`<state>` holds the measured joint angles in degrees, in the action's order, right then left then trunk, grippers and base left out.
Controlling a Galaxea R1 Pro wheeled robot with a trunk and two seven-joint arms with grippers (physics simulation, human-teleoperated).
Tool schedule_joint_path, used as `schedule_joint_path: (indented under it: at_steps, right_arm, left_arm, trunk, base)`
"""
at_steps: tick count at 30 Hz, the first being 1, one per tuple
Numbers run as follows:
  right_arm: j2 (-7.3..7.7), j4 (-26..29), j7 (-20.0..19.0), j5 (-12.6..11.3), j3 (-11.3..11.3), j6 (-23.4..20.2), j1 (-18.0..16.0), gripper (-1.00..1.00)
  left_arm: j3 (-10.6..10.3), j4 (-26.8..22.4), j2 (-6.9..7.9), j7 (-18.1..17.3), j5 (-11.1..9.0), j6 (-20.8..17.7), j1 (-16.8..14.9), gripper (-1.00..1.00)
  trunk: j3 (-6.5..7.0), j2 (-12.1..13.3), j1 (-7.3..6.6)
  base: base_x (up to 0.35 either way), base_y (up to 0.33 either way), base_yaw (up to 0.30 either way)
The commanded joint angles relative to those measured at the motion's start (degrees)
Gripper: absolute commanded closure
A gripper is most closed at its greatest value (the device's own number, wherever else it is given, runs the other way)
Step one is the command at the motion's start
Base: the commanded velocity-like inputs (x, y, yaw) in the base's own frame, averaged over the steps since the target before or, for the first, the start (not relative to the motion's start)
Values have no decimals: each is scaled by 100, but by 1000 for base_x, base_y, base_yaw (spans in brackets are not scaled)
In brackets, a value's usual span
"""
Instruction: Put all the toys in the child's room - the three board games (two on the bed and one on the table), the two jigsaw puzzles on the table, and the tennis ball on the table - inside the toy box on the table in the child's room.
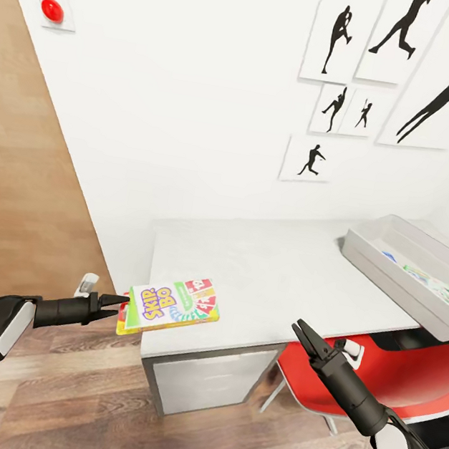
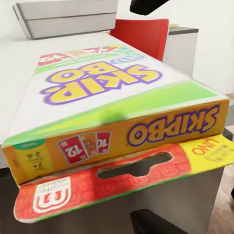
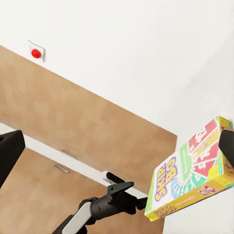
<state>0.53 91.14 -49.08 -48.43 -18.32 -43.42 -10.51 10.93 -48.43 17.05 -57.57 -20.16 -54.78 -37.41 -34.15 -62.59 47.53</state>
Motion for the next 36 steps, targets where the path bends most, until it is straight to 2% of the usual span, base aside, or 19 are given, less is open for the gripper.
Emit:
schedule_joint_path:
  at_steps: [1, 12, 36]
  right_arm:
    - [0, 0, -5, -18, -4, -33, -4, -100]
    - [-2, 0, 0, -18, -2, -35, -4, -100]
    - [-9, 0, 43, -13, 4, -25, -3, -100]
  left_arm:
    - [5, 0, 0, -18, 5, -21, -3, -100]
    - [5, 0, 0, -22, 4, -2, -6, -100]
    - [23, 0, 0, -29, 3, -7, -3, -100]
  trunk:
    - [-5, -3, 0]
    - [-5, -3, 0]
    - [-5, -3, 0]
  base:
    - [24, -16, 0]
    - [72, -80, 0]
    - [-17, -36, 0]
